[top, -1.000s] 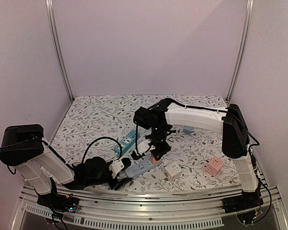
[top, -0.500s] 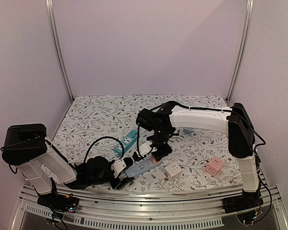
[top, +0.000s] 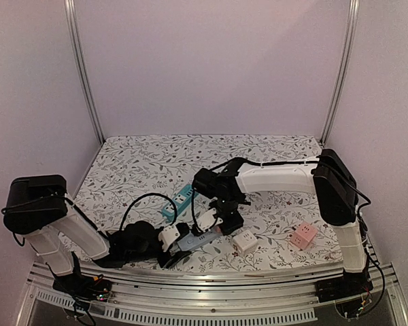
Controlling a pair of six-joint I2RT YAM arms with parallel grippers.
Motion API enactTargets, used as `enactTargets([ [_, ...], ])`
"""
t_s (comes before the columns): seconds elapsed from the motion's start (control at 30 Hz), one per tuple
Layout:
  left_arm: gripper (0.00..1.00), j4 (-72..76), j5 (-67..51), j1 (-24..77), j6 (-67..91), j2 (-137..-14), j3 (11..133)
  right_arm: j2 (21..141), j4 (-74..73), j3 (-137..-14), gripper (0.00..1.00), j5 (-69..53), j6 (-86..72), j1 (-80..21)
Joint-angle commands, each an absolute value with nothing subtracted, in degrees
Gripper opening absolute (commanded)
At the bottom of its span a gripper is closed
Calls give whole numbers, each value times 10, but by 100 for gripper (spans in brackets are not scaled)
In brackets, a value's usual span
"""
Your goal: Insert the plug
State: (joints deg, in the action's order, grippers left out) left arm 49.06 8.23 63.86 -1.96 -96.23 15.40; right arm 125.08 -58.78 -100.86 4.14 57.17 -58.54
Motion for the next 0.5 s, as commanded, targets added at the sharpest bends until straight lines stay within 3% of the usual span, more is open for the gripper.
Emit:
enactTargets([
  [0.0, 68, 454, 72, 629, -16, -969, 163, 1249, -526, -961, 68, 111, 569, -594],
  [0.13, 68, 443, 76, 630, -15, -968, 169, 1177, -525, -975, 98, 94, 564, -600],
  [0.47, 67, 428, 77, 629, -4, -1005, 203, 975, -480, -946, 99, 144, 530, -603],
])
